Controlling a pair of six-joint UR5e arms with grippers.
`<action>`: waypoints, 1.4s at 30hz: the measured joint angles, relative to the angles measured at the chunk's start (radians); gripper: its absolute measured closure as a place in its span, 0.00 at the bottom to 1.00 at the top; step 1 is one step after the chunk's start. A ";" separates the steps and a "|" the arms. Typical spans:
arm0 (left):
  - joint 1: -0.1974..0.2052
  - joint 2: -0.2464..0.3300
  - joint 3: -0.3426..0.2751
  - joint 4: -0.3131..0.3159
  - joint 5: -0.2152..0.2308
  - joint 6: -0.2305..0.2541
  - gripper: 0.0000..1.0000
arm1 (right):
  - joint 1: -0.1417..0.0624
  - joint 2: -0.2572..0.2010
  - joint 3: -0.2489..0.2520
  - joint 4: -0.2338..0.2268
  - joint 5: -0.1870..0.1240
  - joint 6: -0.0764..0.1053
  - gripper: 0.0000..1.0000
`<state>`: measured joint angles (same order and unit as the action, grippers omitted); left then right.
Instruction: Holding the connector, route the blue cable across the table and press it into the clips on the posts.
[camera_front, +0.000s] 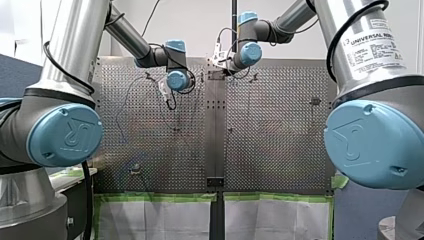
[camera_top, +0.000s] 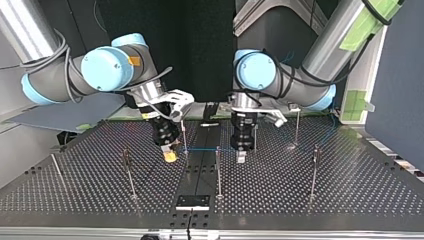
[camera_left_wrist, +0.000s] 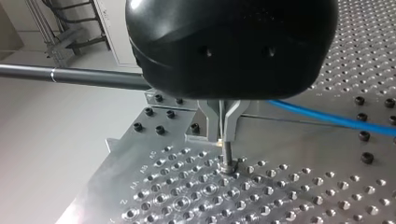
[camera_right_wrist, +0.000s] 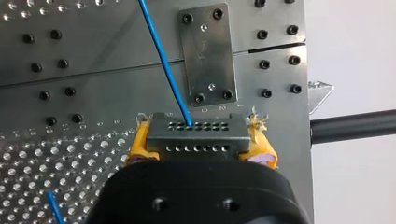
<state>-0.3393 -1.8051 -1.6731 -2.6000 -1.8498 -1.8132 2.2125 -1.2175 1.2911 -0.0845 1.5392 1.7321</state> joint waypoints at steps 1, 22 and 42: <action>0.003 0.000 0.002 0.002 0.005 0.000 1.00 | -0.001 0.000 0.000 -0.001 -0.003 0.000 1.00; 0.011 -0.025 0.026 0.002 0.037 0.001 1.00 | 0.007 -0.001 -0.001 -0.004 -0.001 -0.005 1.00; 0.011 -0.025 0.026 0.002 0.037 0.001 1.00 | 0.007 0.000 0.000 -0.004 -0.001 -0.005 1.00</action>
<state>-0.3281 -1.8304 -1.6473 -2.5975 -1.8131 -1.8120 2.2198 -1.2178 1.2906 -0.0889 1.5386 1.7275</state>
